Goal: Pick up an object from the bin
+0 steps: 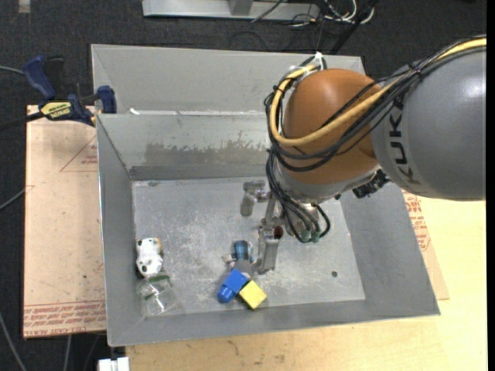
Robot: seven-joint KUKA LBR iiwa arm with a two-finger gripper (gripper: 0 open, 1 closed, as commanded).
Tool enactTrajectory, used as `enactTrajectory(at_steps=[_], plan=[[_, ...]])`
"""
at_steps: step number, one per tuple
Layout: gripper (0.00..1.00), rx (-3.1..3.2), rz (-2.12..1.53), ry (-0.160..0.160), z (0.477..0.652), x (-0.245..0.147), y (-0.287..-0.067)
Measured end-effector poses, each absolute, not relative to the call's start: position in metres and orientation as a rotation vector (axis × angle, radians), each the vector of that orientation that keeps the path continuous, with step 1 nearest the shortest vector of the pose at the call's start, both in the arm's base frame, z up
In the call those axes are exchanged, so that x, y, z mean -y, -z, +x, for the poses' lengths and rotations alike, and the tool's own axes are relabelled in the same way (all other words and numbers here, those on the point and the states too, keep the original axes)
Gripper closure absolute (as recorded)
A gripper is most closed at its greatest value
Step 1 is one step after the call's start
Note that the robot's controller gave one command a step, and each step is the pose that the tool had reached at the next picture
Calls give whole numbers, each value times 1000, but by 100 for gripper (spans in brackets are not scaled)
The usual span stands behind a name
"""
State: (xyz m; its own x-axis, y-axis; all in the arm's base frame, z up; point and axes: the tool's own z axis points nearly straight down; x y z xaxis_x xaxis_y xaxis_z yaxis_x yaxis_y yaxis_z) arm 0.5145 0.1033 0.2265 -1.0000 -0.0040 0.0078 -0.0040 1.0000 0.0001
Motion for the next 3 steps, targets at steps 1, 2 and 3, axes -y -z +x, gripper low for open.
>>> enactTrajectory(at_steps=[1,2,3], plan=[[0,3142,0,2,516,-103,-231],[0,3135,245,1,510,-103,-190],[0,3016,884,1,505,-109,-168]])
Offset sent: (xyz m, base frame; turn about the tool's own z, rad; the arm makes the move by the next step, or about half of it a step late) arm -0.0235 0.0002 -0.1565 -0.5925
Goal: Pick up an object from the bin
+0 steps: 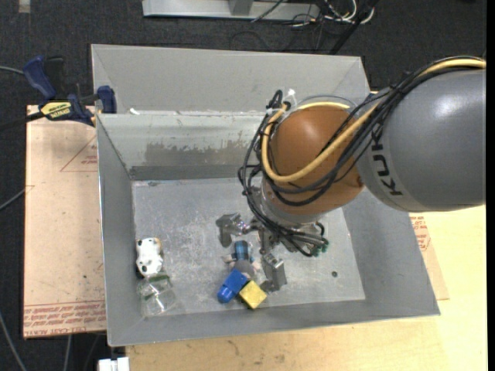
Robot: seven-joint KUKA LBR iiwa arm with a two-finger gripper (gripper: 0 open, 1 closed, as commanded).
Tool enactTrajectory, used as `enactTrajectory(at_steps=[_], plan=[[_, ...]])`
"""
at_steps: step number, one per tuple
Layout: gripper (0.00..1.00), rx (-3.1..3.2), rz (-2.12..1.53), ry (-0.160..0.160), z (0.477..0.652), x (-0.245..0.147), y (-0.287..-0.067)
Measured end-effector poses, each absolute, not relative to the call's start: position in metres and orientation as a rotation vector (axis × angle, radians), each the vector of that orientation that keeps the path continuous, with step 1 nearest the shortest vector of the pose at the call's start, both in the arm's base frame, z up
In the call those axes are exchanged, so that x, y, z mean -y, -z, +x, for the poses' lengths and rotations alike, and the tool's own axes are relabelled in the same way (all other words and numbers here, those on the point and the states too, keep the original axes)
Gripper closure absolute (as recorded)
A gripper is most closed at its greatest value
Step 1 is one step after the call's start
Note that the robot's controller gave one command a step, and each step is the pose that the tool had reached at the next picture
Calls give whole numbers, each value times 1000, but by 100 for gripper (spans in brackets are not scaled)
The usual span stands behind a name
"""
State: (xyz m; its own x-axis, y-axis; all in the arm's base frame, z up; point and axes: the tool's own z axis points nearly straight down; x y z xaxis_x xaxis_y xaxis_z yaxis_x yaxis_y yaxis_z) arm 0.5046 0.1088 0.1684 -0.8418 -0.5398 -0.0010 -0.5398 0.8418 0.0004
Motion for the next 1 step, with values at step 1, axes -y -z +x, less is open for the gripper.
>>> enactTrajectory(at_steps=[1], plan=[[0,-2975,-1020,-3,490,-109,-128]])
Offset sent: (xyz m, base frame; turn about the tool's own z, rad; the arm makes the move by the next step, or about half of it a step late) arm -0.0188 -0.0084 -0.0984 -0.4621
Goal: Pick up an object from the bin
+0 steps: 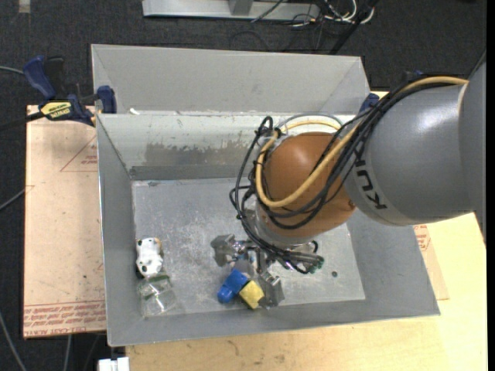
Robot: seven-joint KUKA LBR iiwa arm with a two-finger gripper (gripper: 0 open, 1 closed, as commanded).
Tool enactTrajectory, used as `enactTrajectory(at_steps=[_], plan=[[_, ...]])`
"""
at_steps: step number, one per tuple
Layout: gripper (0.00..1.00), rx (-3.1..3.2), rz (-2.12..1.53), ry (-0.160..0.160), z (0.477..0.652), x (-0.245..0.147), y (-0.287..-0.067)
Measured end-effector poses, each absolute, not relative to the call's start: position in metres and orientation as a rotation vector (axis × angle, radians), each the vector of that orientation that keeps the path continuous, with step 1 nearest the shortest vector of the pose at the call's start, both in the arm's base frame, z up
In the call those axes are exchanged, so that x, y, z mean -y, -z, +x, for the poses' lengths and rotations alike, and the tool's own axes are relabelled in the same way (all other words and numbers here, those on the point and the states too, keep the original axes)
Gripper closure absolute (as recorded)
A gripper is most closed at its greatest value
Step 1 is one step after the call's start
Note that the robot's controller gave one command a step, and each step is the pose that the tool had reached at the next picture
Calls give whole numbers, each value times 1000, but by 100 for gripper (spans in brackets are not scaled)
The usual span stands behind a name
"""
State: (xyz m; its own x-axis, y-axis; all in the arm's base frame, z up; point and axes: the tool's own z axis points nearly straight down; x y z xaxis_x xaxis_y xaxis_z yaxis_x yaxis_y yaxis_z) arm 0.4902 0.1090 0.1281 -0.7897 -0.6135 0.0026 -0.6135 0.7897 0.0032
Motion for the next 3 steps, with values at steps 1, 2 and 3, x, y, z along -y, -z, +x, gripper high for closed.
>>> enactTrajectory(at_steps=[1,2,3], plan=[[0,2799,1437,0,488,-103,-85],[100,2894,1229,3,513,-113,-70],[100,2894,1228,3,513,-113,-70]])
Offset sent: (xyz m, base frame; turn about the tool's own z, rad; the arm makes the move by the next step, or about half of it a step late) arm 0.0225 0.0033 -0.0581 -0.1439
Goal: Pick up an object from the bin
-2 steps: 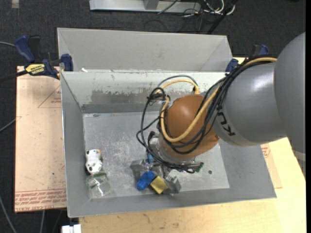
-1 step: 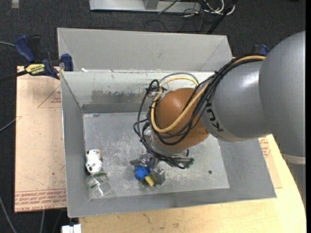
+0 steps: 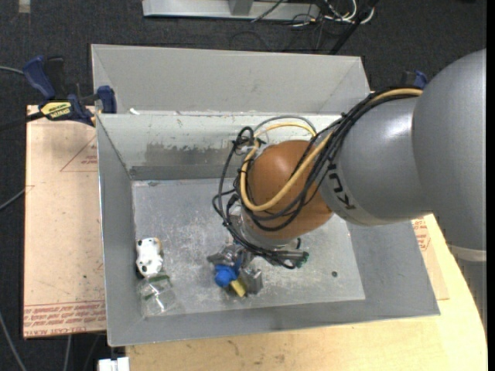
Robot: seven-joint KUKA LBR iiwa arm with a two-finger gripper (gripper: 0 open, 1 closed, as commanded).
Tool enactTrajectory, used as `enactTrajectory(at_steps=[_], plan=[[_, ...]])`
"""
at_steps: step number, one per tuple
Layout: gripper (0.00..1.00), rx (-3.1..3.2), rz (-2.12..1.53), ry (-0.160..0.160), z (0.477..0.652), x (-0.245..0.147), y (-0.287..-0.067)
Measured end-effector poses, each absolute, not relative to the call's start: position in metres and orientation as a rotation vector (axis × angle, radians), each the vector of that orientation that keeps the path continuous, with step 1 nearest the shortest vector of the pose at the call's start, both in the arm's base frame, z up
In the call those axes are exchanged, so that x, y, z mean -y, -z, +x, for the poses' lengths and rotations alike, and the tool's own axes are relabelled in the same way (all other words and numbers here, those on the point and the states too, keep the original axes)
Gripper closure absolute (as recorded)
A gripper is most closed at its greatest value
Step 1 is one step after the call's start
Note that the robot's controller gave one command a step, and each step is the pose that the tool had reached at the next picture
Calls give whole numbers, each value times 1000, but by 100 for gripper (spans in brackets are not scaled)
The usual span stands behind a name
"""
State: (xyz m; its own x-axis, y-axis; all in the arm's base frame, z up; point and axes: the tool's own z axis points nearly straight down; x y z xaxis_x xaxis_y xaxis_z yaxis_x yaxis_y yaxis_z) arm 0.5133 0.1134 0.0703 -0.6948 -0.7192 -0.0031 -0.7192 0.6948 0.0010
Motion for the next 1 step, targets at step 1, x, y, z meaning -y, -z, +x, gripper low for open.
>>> enactTrajectory(at_steps=[1], plan=[[100,-2894,-1229,-5,512,-113,-74]])
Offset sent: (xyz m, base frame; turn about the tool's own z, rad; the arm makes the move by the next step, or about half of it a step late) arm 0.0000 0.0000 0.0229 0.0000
